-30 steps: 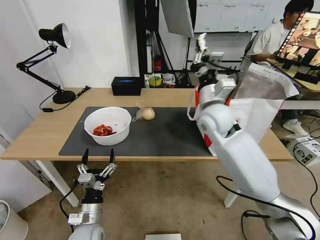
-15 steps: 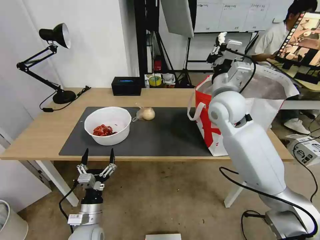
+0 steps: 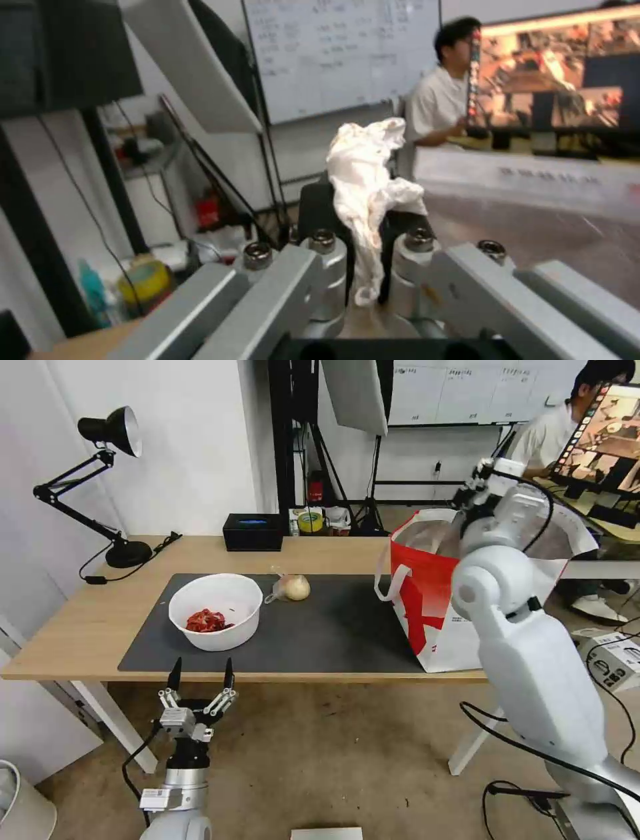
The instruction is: Pick up the trash from the table and place it into the takeout bag.
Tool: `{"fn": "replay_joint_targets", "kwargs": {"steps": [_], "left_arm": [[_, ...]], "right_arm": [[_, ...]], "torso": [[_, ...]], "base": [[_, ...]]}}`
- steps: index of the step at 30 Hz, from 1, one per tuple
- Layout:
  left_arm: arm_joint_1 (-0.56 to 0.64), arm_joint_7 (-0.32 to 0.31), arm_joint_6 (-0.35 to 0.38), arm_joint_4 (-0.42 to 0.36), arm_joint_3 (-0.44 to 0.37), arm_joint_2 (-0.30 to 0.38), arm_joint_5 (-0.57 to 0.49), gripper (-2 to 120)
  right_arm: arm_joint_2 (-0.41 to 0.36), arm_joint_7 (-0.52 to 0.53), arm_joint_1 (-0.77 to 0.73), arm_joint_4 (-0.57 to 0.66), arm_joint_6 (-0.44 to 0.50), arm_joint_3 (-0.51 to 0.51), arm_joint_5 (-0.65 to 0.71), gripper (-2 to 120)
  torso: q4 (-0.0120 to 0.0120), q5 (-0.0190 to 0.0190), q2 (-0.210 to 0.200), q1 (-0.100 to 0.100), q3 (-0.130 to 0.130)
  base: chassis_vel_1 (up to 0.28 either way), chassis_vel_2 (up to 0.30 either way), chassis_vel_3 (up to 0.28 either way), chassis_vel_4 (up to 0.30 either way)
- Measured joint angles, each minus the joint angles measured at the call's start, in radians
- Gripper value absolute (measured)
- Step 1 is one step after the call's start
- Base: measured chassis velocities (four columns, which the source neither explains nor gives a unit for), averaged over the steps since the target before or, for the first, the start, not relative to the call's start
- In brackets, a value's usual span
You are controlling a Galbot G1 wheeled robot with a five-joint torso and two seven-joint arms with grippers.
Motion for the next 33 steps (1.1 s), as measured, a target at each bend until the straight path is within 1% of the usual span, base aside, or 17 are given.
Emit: {"fn": "replay_joint_targets", "kwargs": {"steps": [5,9,13,22,24,25,26,29,30,33], "left_arm": [[0.005,0.0,0.005,-0.011,0.001,0.0,0.008,100],[0.007,-0.001,0.009,-0.021,0.001,0.0,0.01,100],[0.008,-0.001,0.011,-0.026,0.001,0.0,0.01,100],[0.01,-0.003,0.011,-0.029,0.003,0.0,0.011,100],[0.01,-0.003,0.012,-0.029,0.002,0.0,0.012,100],[0.01,-0.003,0.012,-0.029,0.002,0.0,0.012,100],[0.01,-0.003,0.012,-0.029,0.002,0.0,0.012,100],[0.007,-0.004,0.013,-0.029,0.002,0.0,0.012,100],[0.007,-0.004,0.013,-0.029,0.002,0.0,0.012,100],[0.005,-0.004,0.013,-0.028,0.002,0.0,0.012,100]], "right_arm": [[-0.013,0.077,-0.01,0.011,-0.058,0.01,0.096,3],[-0.015,0.111,-0.008,0.016,-0.093,0.014,0.139,3],[-0.017,0.12,-0.01,0.02,-0.109,0.015,0.154,3],[-0.014,0.121,-0.025,0.025,-0.113,0.016,0.165,3],[-0.009,0.119,-0.027,0.026,-0.114,0.016,0.166,9],[-0.006,0.119,-0.027,0.026,-0.115,0.015,0.166,14],[-0.006,0.119,-0.027,0.026,-0.115,0.015,0.166,14],[0.0,0.116,-0.023,0.02,-0.116,0.014,0.164,29],[0.0,0.116,-0.023,0.02,-0.116,0.014,0.164,29],[0.001,0.115,-0.016,0.016,-0.116,0.013,0.163,42]], "torso": [[0.0001,-0.0001,0.0,0.0,0.0],[0.0001,-0.0001,0.0,0.0,0.0],[0.0001,-0.0001,0.0,0.0,0.0],[0.0001,-0.0002,0.0,0.0,0.0],[0.0002,-0.0002,0.0,0.0,0.0],[0.0001,-0.0002,0.0,0.0,0.0],[0.0001,-0.0002,0.0,0.0,0.0],[0.0001,-0.0002,0.0,0.0,0.0],[0.0001,-0.0002,0.0,0.0,0.0],[0.0002,-0.0002,0.0,0.0,0.0]], "base": [[0.0,0.0,0.0,0.0],[0.0,0.0,0.0,0.0],[0.0,0.0,0.0,0.0],[0.0,0.0,0.0,0.0],[0.0,0.0,0.0,0.0],[0.0,0.0,0.0,0.0],[0.0,0.0,0.0,0.0],[0.0,0.0,0.0,0.0],[0.0,0.0,0.0,0.0],[0.0,0.0,0.0,0.0]]}}
